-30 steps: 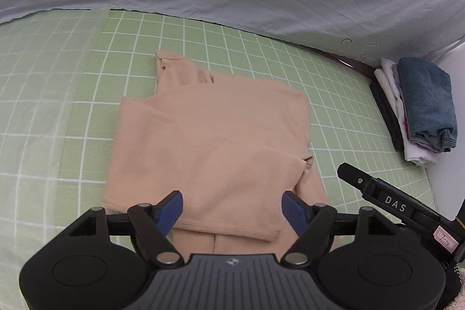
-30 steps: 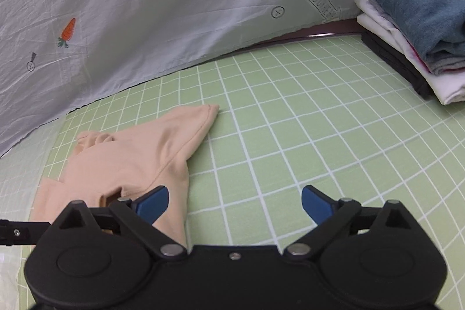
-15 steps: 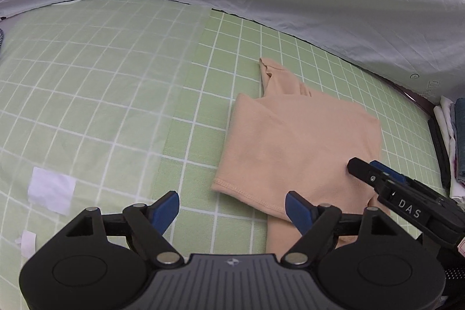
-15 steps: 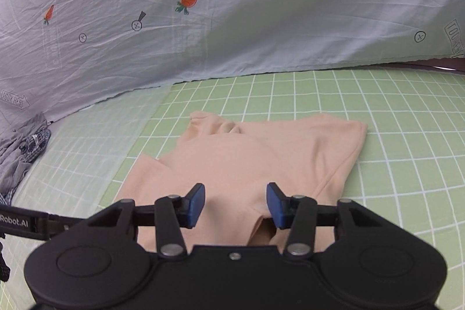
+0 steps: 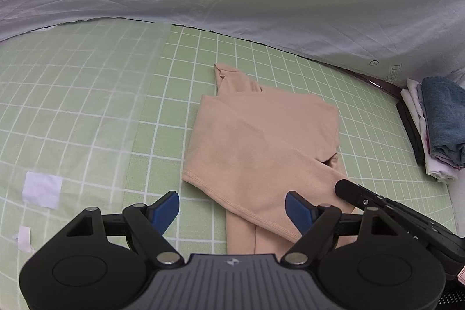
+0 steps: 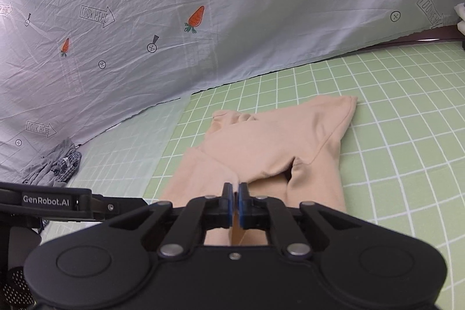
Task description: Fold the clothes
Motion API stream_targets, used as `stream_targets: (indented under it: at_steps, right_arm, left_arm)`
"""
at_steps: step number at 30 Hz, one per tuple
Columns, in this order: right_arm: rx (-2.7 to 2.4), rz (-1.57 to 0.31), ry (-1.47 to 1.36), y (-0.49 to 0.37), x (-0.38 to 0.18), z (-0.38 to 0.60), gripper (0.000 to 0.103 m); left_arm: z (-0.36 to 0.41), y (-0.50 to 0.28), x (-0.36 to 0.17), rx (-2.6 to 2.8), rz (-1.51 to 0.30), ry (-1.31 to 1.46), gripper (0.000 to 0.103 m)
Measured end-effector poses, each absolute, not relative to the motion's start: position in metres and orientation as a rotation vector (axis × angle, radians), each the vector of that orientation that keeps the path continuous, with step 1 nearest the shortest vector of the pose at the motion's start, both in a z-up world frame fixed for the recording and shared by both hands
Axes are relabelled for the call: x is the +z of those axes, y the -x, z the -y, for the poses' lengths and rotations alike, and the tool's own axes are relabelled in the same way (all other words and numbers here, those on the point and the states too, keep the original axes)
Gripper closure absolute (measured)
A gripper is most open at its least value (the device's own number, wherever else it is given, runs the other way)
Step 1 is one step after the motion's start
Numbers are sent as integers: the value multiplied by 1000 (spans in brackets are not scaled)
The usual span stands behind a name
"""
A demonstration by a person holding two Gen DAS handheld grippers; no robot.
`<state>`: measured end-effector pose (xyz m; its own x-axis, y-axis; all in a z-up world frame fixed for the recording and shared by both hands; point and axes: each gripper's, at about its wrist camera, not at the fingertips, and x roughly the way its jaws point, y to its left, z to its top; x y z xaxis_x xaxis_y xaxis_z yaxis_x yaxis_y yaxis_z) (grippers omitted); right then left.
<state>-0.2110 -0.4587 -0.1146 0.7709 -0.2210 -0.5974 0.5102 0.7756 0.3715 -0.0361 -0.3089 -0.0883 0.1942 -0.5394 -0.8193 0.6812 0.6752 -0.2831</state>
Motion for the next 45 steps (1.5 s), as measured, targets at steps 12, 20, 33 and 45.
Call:
stream_targets:
  at_steps: [12,20,33,45]
  right_arm:
    - [-493,-571,-576,295,-115,426,101]
    - [-520,-615,-604,342,-127,397,101]
    - [-538,-742,-644,366,-150,378,101]
    - [-544,-882,-511,354,-167,366,88]
  left_arm:
    - [288,104,-89,-907,-1111,-247,22]
    - [278,152,-102,-945,-1168,-314,22]
    - [238,180,-126,-876,-1200,-366,22]
    - [231,192,-150,-842,-1222,-439,22]
